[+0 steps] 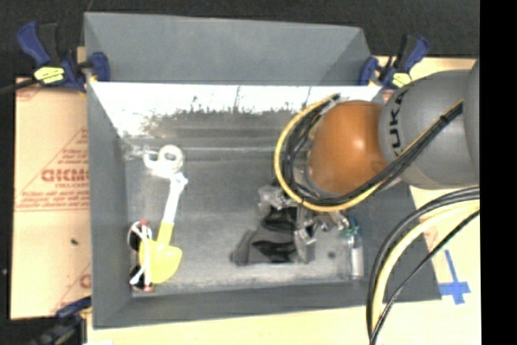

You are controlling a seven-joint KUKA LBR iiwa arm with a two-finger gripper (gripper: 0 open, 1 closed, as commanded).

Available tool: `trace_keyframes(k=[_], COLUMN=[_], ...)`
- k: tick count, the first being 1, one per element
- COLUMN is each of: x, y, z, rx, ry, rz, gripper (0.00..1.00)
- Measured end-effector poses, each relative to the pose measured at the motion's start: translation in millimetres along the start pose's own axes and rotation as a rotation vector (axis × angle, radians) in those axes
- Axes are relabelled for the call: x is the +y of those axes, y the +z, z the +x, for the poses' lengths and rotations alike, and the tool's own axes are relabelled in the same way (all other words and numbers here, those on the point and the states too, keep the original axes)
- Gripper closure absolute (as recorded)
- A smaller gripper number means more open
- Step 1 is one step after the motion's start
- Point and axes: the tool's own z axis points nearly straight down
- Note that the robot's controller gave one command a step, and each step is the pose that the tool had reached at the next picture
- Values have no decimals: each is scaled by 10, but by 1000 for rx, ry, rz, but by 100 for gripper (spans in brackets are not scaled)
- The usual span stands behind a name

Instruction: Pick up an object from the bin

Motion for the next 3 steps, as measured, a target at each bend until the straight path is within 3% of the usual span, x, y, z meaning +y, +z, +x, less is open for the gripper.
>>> trace_keyframes(k=[1, 3], x=[-70, -66], y=[-25, -51], z=[-71, -62], rx=[-4, -2], ry=[-254, -252], rz=[4, 3], gripper=[100, 100])
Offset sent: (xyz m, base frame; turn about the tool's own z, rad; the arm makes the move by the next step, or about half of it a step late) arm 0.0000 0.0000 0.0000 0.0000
